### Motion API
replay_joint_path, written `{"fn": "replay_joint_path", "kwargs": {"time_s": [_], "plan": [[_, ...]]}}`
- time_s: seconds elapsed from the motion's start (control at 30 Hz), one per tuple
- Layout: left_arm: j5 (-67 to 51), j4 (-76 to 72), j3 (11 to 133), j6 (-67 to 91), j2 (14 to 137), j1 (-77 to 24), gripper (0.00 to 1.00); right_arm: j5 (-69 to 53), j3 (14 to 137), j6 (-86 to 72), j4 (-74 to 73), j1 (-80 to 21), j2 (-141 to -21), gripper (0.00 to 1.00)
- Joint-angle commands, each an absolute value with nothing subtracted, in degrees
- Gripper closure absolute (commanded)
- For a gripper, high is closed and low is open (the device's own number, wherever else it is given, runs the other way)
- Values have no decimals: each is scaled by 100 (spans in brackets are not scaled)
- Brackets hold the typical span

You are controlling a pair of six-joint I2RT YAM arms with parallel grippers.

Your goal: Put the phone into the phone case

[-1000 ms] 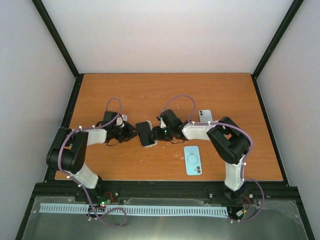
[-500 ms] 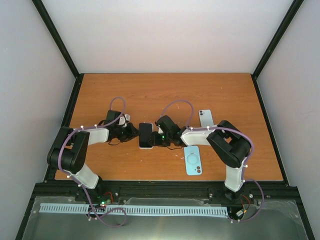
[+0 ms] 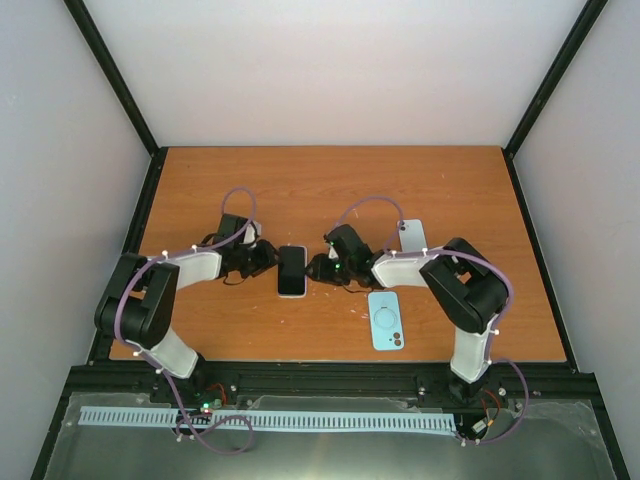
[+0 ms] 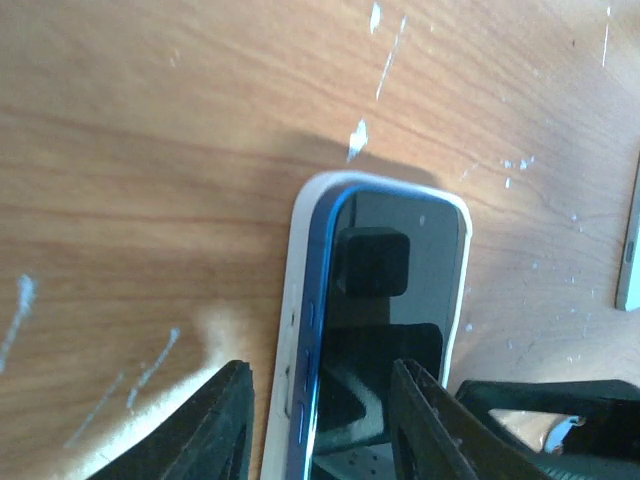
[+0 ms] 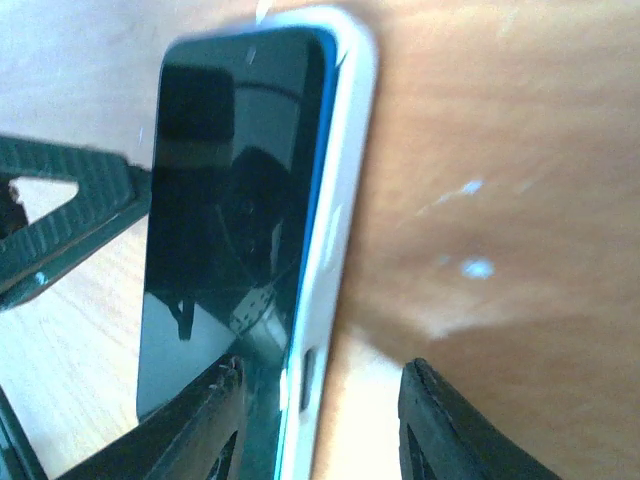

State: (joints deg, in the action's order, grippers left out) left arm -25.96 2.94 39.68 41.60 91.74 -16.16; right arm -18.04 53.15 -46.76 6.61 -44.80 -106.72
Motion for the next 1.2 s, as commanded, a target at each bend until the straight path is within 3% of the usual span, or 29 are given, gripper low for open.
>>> {"fn": "replay_joint_path", "kwargs": {"time_s": [0.0,0.17,0.33,0.5,0.7,0.87,1.03,1.17], "plan": [[-2026,536,4362,3917,9123,-1644,61,-1697,5427,-4548,761,-4194,-10575,58],[-1989,558,4572,3729,9407,-1644,66,-1674,5761,-4505,741,-4134,-10937,58],[-2156,457,4623,3618,9533,-1644,77,-1764,5940,-4471,949,-4113,-11236,63],[-2396,346,4633,3634,9659,-1644,79,-1830,5994,-4442,1041,-4113,-11373,64],[-2926,-26,4561,3718,9800,-1666,92,-2072,5923,-4394,1329,-4113,-11435,64],[-2934,76,4562,3770,9769,-1775,89,-2109,5662,-4402,1580,-4113,-11289,64],[-2710,298,4356,3830,9517,-1775,75,-2021,5526,-4568,1509,-4112,-11098,64],[-2520,488,4158,3798,9236,-1775,70,-2026,5262,-4844,1463,-4126,-10896,61]]}}
